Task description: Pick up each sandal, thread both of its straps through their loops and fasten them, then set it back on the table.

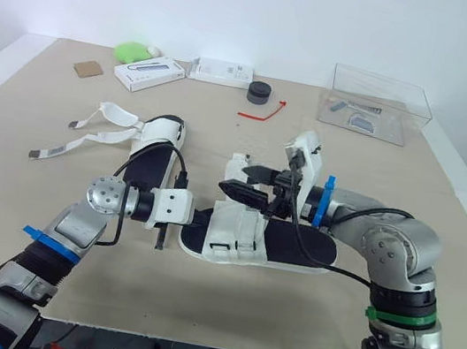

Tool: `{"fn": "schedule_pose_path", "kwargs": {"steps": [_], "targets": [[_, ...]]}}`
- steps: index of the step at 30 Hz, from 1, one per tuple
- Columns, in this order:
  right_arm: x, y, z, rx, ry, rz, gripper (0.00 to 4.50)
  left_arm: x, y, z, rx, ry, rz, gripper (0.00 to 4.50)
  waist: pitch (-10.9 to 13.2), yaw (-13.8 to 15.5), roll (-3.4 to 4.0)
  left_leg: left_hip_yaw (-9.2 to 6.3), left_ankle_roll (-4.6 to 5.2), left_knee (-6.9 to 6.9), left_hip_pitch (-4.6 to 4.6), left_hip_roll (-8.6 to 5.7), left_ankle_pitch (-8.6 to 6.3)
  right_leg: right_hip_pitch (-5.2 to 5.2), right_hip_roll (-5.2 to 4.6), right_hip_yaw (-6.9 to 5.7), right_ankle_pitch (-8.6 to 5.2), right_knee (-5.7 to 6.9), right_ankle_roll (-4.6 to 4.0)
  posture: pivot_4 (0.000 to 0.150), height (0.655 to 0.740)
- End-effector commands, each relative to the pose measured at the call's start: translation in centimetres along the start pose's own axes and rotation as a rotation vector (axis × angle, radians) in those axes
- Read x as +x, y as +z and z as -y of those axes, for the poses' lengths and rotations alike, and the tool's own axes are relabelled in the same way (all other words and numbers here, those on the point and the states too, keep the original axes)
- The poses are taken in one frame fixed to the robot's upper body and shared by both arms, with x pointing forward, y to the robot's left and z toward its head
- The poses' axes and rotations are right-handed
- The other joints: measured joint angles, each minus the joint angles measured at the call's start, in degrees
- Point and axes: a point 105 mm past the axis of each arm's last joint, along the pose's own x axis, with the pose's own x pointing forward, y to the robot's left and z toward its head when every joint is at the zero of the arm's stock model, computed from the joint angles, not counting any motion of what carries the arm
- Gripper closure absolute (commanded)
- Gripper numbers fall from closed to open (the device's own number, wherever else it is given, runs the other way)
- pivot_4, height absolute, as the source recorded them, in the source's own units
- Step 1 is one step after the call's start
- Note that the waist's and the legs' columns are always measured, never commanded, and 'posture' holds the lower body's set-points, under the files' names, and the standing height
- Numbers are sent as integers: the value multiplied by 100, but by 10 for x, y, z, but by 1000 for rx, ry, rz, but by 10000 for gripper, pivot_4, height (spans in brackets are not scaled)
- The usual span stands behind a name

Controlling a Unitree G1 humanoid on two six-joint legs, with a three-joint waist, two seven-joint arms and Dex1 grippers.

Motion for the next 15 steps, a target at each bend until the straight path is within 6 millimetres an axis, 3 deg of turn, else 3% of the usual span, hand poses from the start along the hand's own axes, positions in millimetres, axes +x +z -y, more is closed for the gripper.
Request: {"fn": "schedule_pose_path", "kwargs": {"steps": [1,5,8,15], "targets": [[-2,11,6,-45,-41,30,12430,4,-8,10,-12,-32,-34,45000,0,0,0,1,0,0,0,0,0,0,0,0,0,0,0,1500,7400],[-1,12,7,-48,-46,36,32727,5,-8,9,-12,-32,-34,45000,0,0,0,1,0,0,-1,0,0,0,1,0,0,-1,1,1500,7400],[1,8,8,-47,-51,28,44685,5,-8,9,-12,-30,-34,45000,0,0,0,0,0,0,-1,0,0,0,1,-1,-1,-1,2,1500,7400],[3,-16,38,-77,-176,-100,44685,5,-8,9,-12,-30,-32,45000,0,1,0,1,0,0,-1,-1,0,0,1,-1,0,-2,2,1500,7400]]}}
